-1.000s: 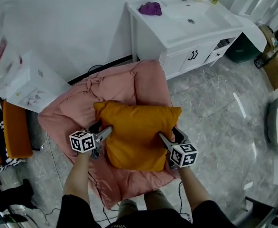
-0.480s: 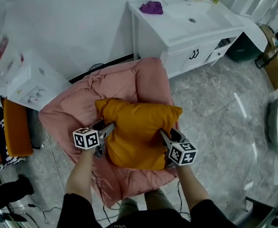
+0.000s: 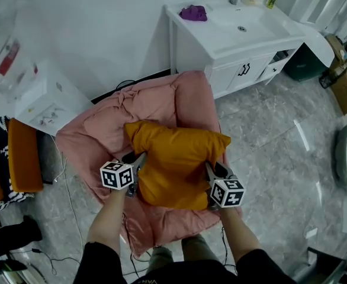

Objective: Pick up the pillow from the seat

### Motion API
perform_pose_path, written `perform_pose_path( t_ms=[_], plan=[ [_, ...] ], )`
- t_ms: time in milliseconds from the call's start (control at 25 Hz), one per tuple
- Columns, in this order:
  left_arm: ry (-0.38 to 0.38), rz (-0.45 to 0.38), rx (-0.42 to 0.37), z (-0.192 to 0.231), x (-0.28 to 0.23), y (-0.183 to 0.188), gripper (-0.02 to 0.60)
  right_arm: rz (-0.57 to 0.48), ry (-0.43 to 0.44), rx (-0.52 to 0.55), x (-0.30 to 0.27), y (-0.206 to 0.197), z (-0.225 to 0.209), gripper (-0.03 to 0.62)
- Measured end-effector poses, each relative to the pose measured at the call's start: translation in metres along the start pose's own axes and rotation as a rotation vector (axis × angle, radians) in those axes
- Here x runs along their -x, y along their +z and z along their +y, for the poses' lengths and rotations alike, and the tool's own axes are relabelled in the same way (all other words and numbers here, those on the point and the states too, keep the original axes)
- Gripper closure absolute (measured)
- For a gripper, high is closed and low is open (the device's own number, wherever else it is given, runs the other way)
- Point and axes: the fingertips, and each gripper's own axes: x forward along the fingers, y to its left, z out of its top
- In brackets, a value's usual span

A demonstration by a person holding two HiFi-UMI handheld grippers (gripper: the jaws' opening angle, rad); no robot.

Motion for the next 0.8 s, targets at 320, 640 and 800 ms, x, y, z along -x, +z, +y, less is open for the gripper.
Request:
perform_pose_path(
  t_ms=[320, 640, 800],
  plan=[
    [0.079, -0.054, -0.027, -0.016, 0.027, -0.007, 0.473, -0.023, -0.037, 0.027, 0.025, -0.008, 0.012, 0.542],
    [0.094, -0.115, -0.010, -0.044, 0.066, -0.019, 0.489, -0.041, -0.070, 0.039, 0.062, -0.022, 0.025, 0.557],
    [0.089, -0.132, -0.038, -0.059, 0.087, -0.028, 0.492, -0.051, -0.081, 0.072, 0.085, -0.030, 0.033, 0.559]
  ],
)
